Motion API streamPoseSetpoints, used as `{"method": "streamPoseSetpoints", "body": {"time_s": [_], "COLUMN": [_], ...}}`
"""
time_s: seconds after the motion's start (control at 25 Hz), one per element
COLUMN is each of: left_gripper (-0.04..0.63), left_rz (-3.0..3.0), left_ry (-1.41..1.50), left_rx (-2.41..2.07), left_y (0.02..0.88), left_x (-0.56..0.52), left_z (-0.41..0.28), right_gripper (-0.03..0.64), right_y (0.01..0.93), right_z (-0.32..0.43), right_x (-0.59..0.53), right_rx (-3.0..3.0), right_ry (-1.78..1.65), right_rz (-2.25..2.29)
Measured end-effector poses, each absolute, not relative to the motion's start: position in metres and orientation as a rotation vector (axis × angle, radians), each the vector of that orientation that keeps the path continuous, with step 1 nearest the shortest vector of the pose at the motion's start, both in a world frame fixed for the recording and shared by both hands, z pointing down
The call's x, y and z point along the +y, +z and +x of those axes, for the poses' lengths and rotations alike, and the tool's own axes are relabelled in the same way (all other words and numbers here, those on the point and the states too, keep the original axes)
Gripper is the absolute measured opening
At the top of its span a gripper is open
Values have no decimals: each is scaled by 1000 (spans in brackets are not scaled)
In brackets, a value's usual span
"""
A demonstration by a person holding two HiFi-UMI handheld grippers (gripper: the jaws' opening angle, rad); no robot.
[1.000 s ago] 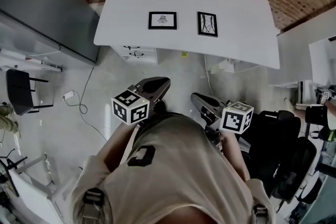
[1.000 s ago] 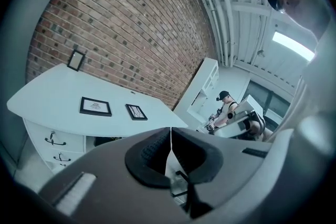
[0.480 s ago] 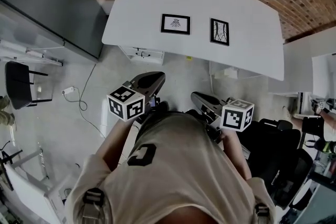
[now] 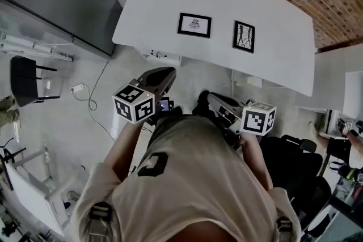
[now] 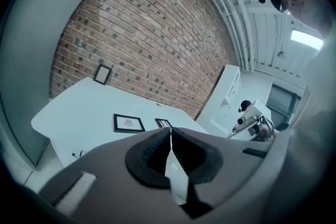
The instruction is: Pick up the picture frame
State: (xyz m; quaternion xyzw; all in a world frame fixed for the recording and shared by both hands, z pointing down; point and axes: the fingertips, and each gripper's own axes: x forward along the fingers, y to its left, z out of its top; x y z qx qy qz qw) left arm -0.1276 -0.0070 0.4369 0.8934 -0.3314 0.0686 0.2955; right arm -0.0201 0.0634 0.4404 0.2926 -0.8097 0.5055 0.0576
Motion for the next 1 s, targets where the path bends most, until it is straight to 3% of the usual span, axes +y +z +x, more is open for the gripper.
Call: {"method": "streamPoseSetpoints", "body": {"time_s": [1.0], "left_gripper": [9], "left_rz": [2362], "left_ry": [520], "left_rx": [-1114], "left_y": [460], "left_x": [-89], "left_z": [-42], "right_gripper": [7], "right_y": [442], "right_z": [89], "right_x": [-24], "right_rx": [-2504], "right_ry": [1633], "right_rz": [769]}}
